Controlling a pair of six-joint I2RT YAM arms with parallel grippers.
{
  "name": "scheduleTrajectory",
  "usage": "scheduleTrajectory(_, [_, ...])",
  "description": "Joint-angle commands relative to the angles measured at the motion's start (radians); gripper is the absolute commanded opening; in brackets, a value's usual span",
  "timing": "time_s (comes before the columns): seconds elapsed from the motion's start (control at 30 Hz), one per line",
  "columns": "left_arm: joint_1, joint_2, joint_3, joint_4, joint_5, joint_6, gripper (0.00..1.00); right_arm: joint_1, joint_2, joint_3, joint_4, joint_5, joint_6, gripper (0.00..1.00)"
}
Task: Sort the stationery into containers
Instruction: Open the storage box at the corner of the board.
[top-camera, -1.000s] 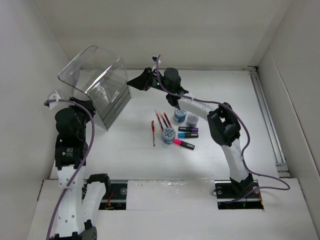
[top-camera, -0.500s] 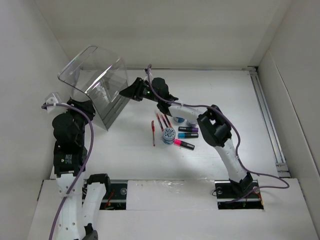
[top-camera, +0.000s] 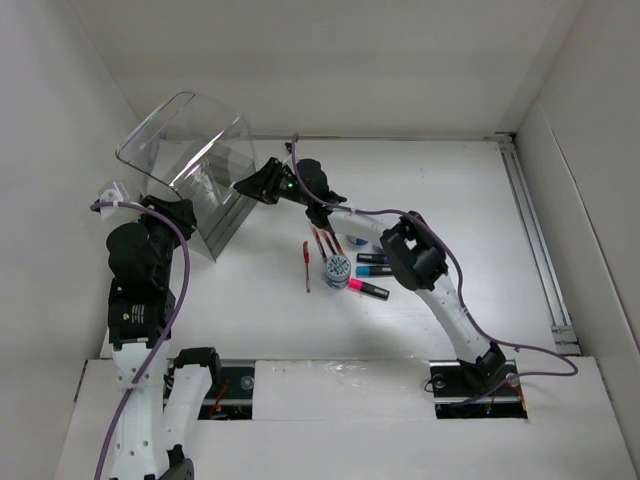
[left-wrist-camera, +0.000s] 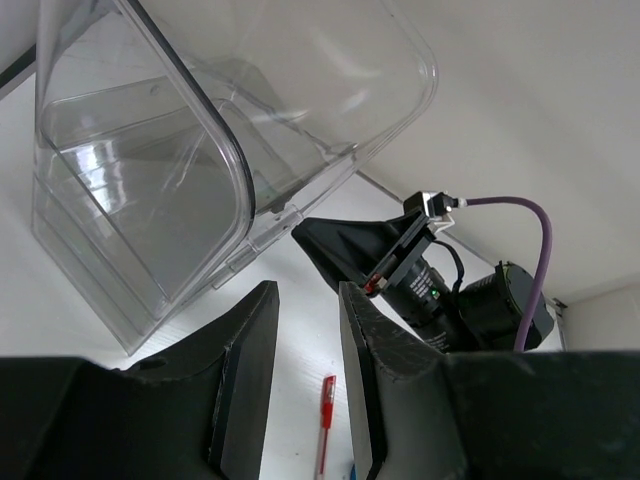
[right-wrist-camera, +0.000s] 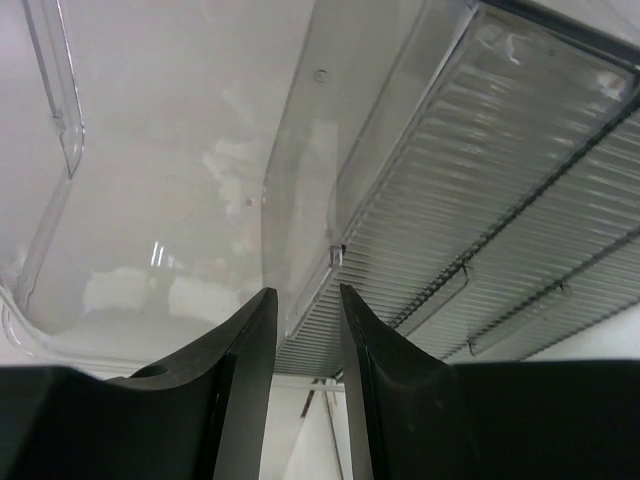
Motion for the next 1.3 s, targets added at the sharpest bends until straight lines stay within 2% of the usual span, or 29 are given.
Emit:
scheduleTrajectory(0.0, [-0.006, -0.003, 0.002, 0.05, 0.019, 0.013, 0.28, 0.011, 0.029, 0.071, 0.043, -0.007, 0.025, 0.37])
scheduleTrajectory(0.3, [-0.006, -0.003, -0.007, 0.059, 0.019, 0.013, 0.28, 0.011, 0.058, 0.111, 0.043, -0.026, 0.043, 0.34])
scheduleTrajectory(0.6, [-0.006, -0.003, -0.007, 0.05, 0.019, 0.013, 0.28, 0.011, 0.078, 0.131, 0.067, -0.047, 0.052, 0.16])
scheduleTrajectory(0.77, [-0.006, -0.012, -0.007, 0.05, 0.019, 0.013, 0.28, 0.02, 0.06, 0.081, 0.113, -0.068, 0.052, 0.07])
scheduleTrajectory(0.9, [-0.006, -0.021, 0.002, 0.04, 0.01, 0.013, 0.28, 0.02, -0.04, -0.036, 0.233, -0.069, 0.061, 0.03])
scheduleTrajectory(1.03, [-0.006, -0.021, 0.021, 0.031, -0.001, 0.013, 0.28, 0.02, -0.127, -0.123, 0.285, -0.078, 0.061, 0.03])
scheduleTrajectory(1.27, [-0.006, -0.04, 0.101, -0.024, 0.018, 0.013, 0.29, 0.02, -0.224, -0.162, 0.304, -0.108, 0.061, 0.03])
